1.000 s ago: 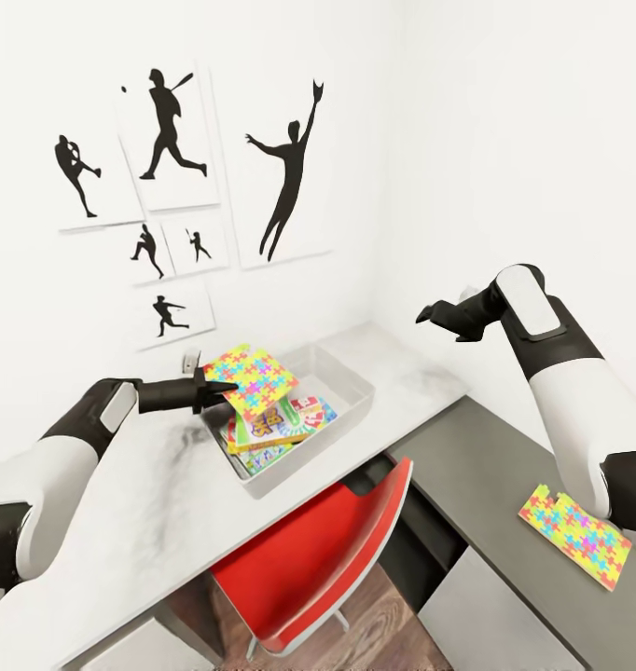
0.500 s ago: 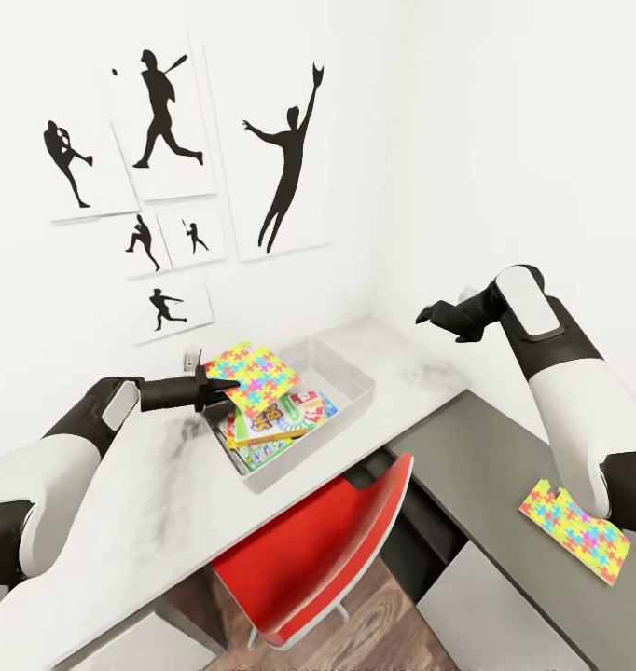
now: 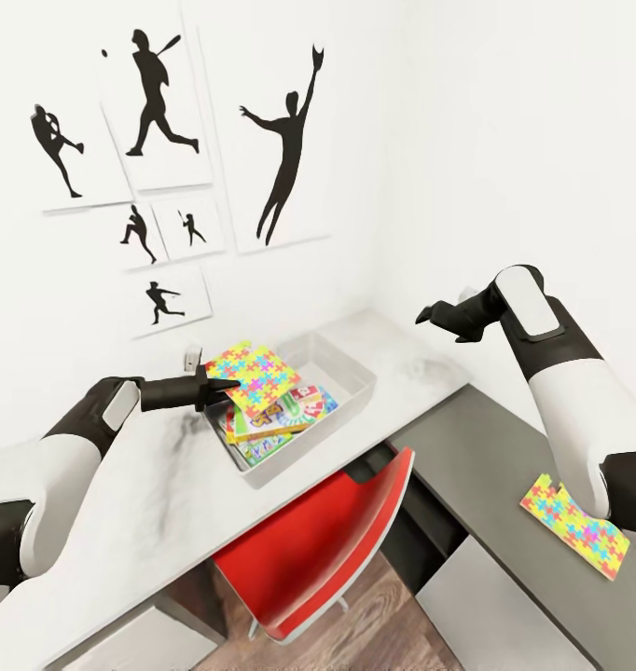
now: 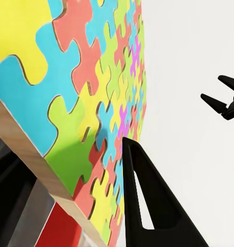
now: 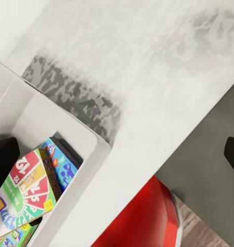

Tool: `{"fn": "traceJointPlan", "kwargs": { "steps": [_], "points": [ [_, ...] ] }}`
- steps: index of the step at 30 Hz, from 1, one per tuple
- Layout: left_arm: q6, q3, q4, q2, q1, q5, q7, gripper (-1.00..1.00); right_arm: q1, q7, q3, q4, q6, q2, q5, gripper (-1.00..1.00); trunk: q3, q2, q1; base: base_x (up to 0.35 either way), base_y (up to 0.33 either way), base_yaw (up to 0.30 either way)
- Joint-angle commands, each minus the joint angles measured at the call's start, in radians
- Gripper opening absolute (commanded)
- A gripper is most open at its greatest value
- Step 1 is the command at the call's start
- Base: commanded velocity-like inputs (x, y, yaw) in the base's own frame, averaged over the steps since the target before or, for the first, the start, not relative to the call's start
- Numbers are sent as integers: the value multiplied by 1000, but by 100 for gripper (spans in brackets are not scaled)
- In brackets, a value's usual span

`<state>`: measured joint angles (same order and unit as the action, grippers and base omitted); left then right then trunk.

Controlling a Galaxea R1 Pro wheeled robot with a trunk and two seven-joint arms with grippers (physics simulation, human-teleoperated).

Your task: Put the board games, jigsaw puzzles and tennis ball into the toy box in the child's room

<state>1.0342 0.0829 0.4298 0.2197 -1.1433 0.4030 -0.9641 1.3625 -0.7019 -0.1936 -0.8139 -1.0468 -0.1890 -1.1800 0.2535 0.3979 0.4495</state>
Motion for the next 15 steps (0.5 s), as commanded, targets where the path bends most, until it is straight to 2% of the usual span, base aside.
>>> {"fn": "traceJointPlan", "kwargs": {
  "steps": [1, 15],
  "points": [
    [3, 3, 0, 0, -1, -6, -5, -100, 1, -10, -4, -1, 0, -1, -10, 100, 4, 2, 1, 0, 0, 0],
    [1, -6, -5, 0, -1, -13, -4, -100, 1, -10, -7, -1, 0, -1, -10, 100, 27, 2, 1, 0, 0, 0]
  ]
}}
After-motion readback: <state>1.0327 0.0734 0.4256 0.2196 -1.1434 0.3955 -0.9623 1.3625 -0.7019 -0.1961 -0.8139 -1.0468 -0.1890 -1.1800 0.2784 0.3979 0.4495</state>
